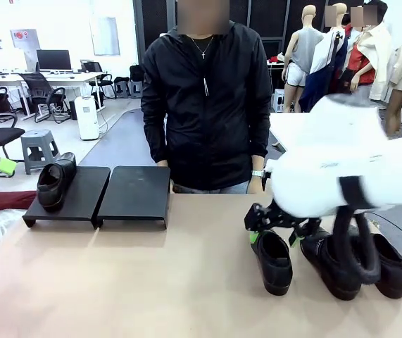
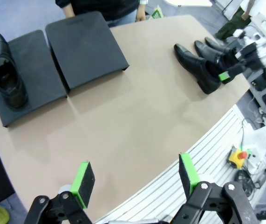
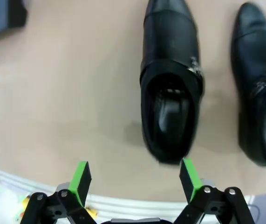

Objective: Organize the shoes by placing them on the stand.
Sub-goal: Pick up one Shoe and place it in the middle of the table.

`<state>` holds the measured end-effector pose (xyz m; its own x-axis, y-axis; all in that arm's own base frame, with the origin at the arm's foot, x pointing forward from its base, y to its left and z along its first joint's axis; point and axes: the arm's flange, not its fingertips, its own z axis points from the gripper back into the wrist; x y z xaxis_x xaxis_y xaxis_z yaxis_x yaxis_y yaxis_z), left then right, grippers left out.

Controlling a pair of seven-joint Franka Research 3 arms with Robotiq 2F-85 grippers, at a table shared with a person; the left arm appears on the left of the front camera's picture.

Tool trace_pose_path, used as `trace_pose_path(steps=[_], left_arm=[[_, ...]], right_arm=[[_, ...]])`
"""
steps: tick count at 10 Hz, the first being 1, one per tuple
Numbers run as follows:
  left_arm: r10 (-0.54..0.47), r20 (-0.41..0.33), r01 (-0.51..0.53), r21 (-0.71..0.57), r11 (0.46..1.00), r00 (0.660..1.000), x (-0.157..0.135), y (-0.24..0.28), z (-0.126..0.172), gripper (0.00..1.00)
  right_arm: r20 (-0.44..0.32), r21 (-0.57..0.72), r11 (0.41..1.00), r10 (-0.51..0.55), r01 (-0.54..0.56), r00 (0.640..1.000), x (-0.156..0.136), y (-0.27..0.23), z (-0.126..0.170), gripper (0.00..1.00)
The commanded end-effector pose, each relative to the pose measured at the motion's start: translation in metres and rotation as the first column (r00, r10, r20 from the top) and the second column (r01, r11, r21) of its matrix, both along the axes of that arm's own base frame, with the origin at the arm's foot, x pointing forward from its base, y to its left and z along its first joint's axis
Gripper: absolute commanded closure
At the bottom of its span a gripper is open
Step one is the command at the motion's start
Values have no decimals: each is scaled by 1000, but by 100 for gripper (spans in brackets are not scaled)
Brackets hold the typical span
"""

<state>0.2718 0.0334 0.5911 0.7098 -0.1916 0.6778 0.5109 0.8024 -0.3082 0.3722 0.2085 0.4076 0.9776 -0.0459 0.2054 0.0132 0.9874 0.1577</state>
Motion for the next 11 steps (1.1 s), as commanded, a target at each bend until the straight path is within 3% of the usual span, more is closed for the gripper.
trace_pose_path(steps=[1, 4, 8, 9, 10, 11], left_arm=[[-13, 12, 13, -15, 1000, 1000, 0, 1, -1, 6], [-13, 12, 13, -15, 1000, 1000, 0, 1, -1, 6], [-13, 12, 13, -15, 1000, 1000, 0, 1, -1, 6], [-13, 12, 13, -15, 1000, 1000, 0, 1, -1, 6], [-13, 12, 13, -15, 1000, 1000, 0, 1, -1, 6], [-13, 12, 13, -15, 1000, 1000, 0, 1, -1, 6]], right_arm=[[-15, -37, 997, -62, 61, 998, 38, 15, -22, 0], [30, -113, 990, -86, 88, 996, 47, 28, -62, 0], [36, -99, 992, -70, 73, 997, 55, 31, -72, 0], [44, -95, 994, -52, 56, 998, 54, 34, -73, 59], [50, -103, 994, -41, 46, 998, 54, 37, -72, 100], [60, -108, 993, -35, 41, 998, 54, 37, -72, 100]])
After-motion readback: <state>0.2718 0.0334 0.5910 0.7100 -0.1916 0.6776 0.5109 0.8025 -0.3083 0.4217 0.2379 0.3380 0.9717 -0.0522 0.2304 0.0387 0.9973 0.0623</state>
